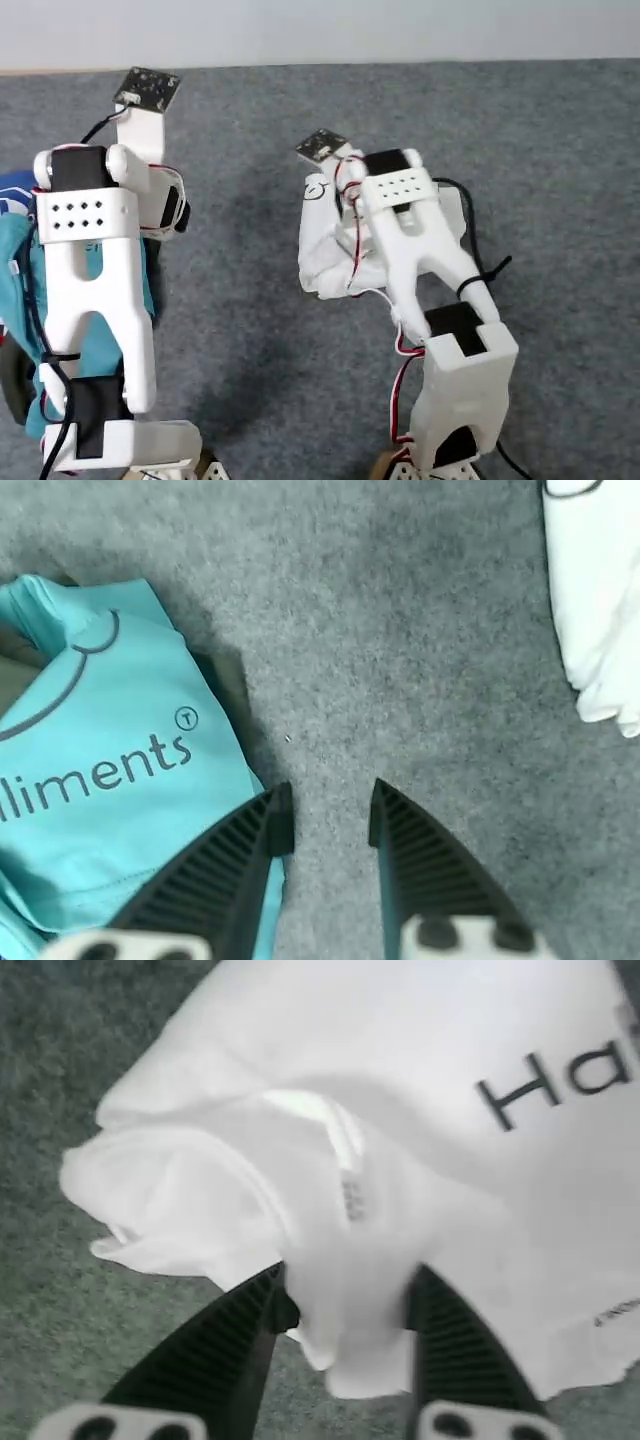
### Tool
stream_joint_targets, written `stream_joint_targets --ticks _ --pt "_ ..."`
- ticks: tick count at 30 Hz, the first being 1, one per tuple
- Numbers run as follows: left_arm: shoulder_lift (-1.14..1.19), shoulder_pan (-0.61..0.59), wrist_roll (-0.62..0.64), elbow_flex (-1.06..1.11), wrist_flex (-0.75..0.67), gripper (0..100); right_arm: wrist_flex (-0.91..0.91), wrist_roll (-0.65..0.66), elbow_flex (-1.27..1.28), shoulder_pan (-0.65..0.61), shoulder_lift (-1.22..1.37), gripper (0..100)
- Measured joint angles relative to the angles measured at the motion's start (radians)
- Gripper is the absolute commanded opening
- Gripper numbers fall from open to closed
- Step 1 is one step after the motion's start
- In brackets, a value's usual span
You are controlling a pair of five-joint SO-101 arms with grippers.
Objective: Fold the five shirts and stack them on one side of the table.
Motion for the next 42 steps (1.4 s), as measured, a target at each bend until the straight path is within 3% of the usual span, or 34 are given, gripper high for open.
stream_joint_targets --ticks 6,17,23,27,33,42 --pt "0.000 0.000 0.000 0.000 -0.002 13 0.000 0.109 -0.009 0.052 0.000 3.0" --pt "0.000 0.000 0.000 0.000 -0.002 13 0.172 0.580 -0.180 0.150 0.000 2.8" --pt "0.000 0.000 0.000 0.000 -0.002 13 0.247 0.770 -0.210 0.226 0.000 1.3" --pt "0.000 0.000 0.000 0.000 -0.002 13 0.253 0.796 -0.210 0.242 0.025 2.4" --pt "0.000 0.000 0.000 0.000 -0.002 13 0.253 0.799 -0.210 0.259 0.115 17.6" --pt "0.000 0.000 -0.041 0.000 -0.002 13 0.333 0.799 -0.210 0.290 0.054 17.7"
